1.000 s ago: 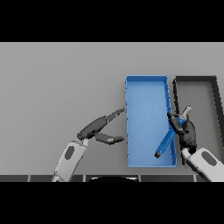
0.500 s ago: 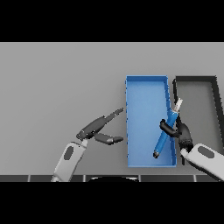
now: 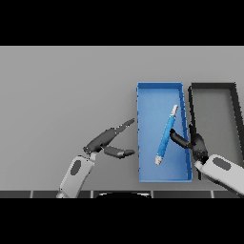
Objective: Pick up the blue pipe and place it into the blue bin.
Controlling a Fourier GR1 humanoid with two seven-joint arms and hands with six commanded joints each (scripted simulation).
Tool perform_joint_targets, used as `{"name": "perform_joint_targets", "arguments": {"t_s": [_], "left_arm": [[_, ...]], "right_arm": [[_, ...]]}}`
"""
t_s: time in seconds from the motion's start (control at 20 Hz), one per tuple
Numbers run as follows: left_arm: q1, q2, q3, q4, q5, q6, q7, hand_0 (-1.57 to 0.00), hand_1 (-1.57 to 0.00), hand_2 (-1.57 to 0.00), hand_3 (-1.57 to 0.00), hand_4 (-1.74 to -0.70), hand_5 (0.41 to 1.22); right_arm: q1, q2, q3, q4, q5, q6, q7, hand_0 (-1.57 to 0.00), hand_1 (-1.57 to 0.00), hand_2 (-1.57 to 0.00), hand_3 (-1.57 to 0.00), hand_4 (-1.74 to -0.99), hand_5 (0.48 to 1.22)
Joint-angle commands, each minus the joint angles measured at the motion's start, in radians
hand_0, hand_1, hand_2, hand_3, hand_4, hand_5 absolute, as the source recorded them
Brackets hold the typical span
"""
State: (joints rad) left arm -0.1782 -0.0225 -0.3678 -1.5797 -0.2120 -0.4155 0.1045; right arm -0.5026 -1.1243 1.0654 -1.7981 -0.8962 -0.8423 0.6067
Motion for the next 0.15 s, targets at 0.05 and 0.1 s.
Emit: {"name": "perform_joint_targets", "arguments": {"t_s": [0.05,0.1], "left_arm": [[0.003,-0.001,0.001,0.011,-0.005,0.005,-0.015,0.0,0.0,0.0,0.0,-0.88,0.431],[0.006,-0.005,-0.006,0.016,-0.009,0.005,-0.02,0.0,0.0,0.0,0.0,-0.88,0.431]], "right_arm": [[-0.009,-0.011,0.011,-0.01,-0.006,0.001,0.003,-0.01,-0.01,-0.01,0.0,-1.022,0.649],[0.0,-0.003,0.001,0.003,-0.014,0.007,-0.015,-0.01,-0.01,-0.01,0.0,-1.022,0.643]]}}
